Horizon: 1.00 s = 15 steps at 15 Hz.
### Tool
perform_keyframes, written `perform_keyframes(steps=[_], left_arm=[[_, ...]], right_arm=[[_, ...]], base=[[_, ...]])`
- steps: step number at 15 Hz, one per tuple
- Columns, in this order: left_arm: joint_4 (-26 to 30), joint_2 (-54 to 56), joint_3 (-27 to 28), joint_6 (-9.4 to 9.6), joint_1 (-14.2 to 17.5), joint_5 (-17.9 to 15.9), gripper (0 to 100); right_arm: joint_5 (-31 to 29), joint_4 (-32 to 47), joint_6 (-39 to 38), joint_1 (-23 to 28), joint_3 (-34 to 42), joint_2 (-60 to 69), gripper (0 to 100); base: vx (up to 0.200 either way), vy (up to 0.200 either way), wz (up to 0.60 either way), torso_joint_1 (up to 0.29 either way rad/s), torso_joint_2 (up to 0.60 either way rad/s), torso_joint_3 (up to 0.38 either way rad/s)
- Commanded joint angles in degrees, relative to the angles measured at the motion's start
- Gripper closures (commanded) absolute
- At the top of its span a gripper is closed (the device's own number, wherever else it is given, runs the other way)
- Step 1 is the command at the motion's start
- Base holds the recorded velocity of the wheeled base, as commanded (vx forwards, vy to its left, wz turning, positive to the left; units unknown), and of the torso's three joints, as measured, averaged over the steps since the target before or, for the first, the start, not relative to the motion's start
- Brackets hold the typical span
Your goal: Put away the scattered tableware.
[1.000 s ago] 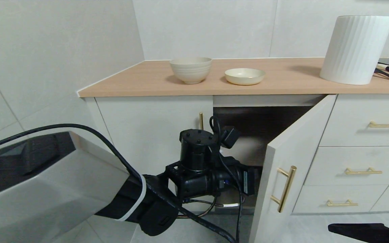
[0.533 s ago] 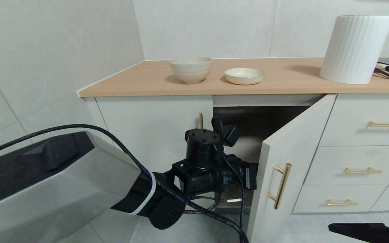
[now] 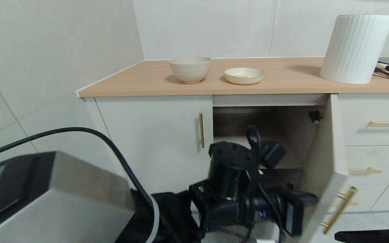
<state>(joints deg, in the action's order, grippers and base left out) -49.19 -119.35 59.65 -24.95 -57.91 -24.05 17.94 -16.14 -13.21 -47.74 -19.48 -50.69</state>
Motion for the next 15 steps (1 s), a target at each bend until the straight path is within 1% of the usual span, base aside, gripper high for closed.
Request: perform_keyframes(steps=[1,3,5,7,9,10,12,13,15], left_arm=[[0.15,6.14,-4.8,0.43,-3.27,-2.05,100],[0.15,6.23,-4.8,0.43,0.95,-0.82,100],[0.15,7.2,-5.6,0.43,5.26,0.59,100],[0.15,10.01,-8.76,0.43,9.74,2.08,100],[0.15,15.11,-12.8,0.43,14.31,2.26,100],[0.15,18.54,-15.18,0.52,16.68,2.26,100],[0.5,24.86,-18.6,0.52,20.2,2.26,100],[1.2,29.43,-20.71,0.52,22.75,2.26,100],[3.57,33.92,-22.73,0.87,25.21,2.26,100]], right_arm=[[3.68,0.06,3.28,-1.3,1.9,5.42,0],[3.68,1.64,6.27,-1.22,2.25,5.07,0],[3.5,2.34,6.18,-1.04,1.64,4.02,0],[1.74,2.25,5.57,0.45,-0.47,1.12,0],[-2.21,1.99,3.11,2.04,-3.2,-2.75,0],[-3.09,1.81,1.88,2.12,-5.22,-4.16,0],[-3.27,1.99,1.17,2.3,-9.0,-6.97,0],[-3.09,2.08,1.17,2.3,-11.98,-9.25,0],[-2.83,2.25,1.17,2.3,-14.62,-11.54,0]], base=[[0.0,0.0,0.0,0.0,0.0,0.0],[0.0,0.0,0.0,0.0,0.0,0.0],[0.0,0.0,0.0,0.0,0.0,0.0],[0.0,0.0,0.0,0.0,0.0,0.0],[0.0,0.0,0.0,0.0,0.0,0.0],[0.0,0.0,0.0,0.0,0.0,0.0],[0.0,0.0,0.0,0.0,0.0,0.0],[0.0,0.0,0.0,0.0,0.0,0.0],[0.0,0.0,0.0,0.0,0.0,0.0]])
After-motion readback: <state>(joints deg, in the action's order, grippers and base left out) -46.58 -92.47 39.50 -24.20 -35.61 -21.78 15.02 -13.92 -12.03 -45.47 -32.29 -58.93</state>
